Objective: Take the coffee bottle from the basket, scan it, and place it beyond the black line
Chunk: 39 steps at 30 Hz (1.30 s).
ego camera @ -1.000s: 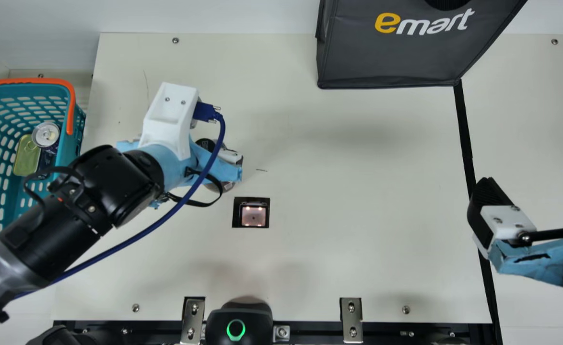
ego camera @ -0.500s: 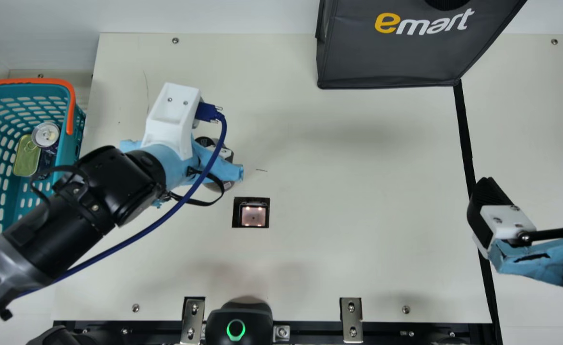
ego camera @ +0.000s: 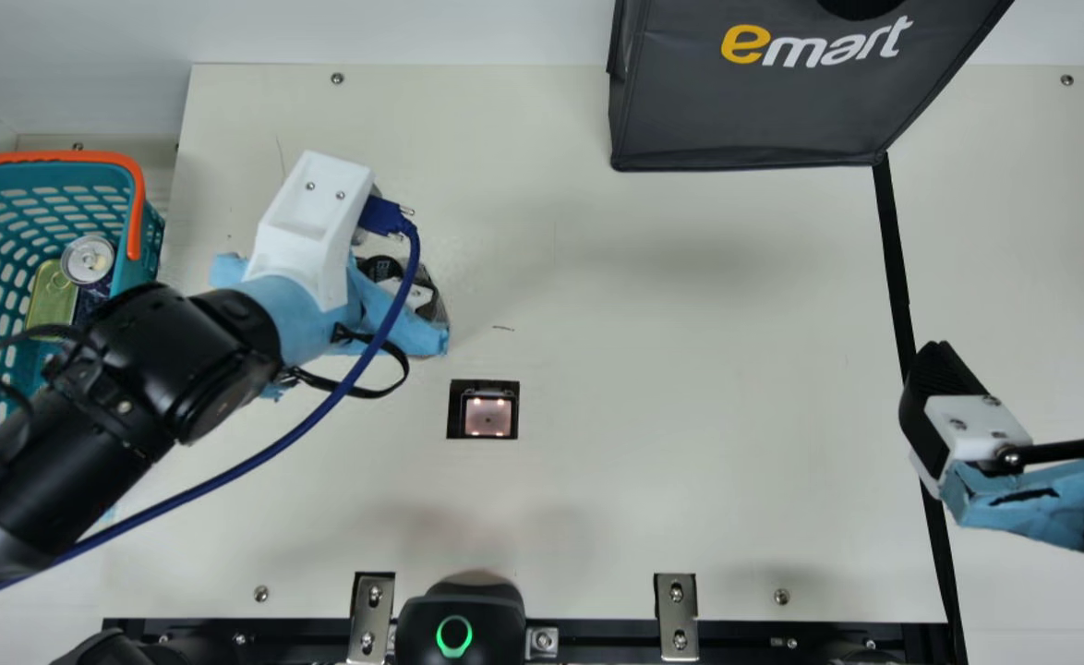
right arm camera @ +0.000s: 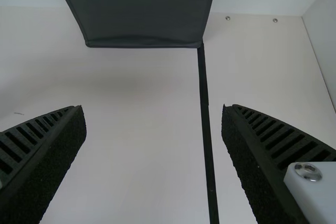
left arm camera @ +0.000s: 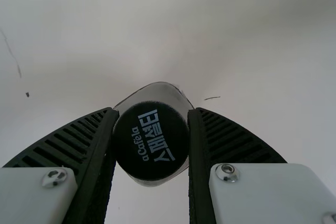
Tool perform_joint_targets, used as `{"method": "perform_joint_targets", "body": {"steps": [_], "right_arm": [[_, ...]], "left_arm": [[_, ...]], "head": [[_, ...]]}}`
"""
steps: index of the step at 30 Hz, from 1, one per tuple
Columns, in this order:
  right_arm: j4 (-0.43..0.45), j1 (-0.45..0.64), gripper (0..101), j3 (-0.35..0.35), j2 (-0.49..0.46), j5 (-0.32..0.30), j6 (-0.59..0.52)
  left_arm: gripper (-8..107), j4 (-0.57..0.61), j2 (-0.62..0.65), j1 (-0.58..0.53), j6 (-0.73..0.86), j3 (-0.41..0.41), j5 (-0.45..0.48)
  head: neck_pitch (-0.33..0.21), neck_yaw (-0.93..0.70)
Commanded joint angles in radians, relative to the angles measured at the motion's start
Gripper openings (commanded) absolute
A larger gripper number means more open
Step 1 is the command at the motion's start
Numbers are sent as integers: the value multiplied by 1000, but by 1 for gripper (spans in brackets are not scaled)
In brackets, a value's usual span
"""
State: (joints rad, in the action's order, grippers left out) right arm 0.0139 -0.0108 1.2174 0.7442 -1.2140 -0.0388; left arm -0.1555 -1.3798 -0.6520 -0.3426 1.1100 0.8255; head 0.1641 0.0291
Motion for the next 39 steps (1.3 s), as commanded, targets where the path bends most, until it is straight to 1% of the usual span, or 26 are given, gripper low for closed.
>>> {"method": "perform_joint_targets", "body": {"steps": [1,6,11,24,31,39], "right_arm": [[0,0,91,0,0,0,0],[0,0,91,0,0,-1,0],[0,0,91,0,0,0,0],[0,0,91,0,0,0,0],[0,0,91,0,0,0,0],[0,0,91,0,0,0,0]], "left_arm": [[10,11,13,1,40,-5,-2],[10,35,53,-14,83,-19,6],[10,41,86,-43,90,-26,24],[10,28,131,-163,39,-23,56],[10,17,161,-228,14,-34,73],[10,18,202,-277,11,-51,96]], "head": [[-26,-2],[-26,-2],[-26,-2],[-26,-2],[-26,-2],[-26,-2]]}}
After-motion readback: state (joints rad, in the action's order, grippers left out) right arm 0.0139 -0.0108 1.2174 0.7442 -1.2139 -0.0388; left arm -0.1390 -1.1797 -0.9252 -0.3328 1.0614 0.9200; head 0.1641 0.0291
